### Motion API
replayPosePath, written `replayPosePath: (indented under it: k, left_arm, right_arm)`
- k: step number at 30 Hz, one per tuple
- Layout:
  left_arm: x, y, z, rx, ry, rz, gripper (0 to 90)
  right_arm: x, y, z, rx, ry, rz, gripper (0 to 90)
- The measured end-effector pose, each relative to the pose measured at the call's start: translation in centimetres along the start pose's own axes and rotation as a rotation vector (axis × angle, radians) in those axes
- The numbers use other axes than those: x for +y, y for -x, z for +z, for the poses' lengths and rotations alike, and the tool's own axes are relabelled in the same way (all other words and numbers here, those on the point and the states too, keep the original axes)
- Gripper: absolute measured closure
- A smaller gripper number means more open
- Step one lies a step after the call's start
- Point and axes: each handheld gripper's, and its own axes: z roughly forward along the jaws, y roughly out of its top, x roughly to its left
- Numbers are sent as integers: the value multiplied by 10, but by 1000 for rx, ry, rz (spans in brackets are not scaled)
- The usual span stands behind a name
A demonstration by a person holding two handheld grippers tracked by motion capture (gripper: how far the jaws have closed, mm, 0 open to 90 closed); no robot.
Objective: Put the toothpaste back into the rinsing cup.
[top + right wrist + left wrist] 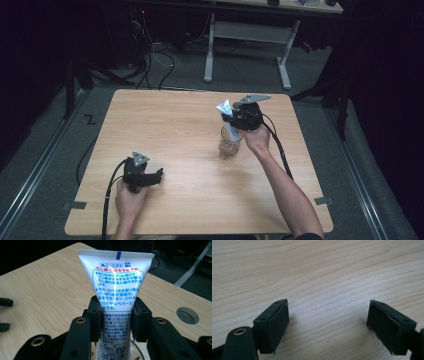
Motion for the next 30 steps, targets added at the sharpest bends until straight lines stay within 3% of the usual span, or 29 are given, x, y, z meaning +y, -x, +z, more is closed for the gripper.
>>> replayPosePath:
  k: [30]
  left_arm:
    - [0,0,0,0,0,0,180]
  right_arm:
    - [-8,-4,0,4,-32,-24,657]
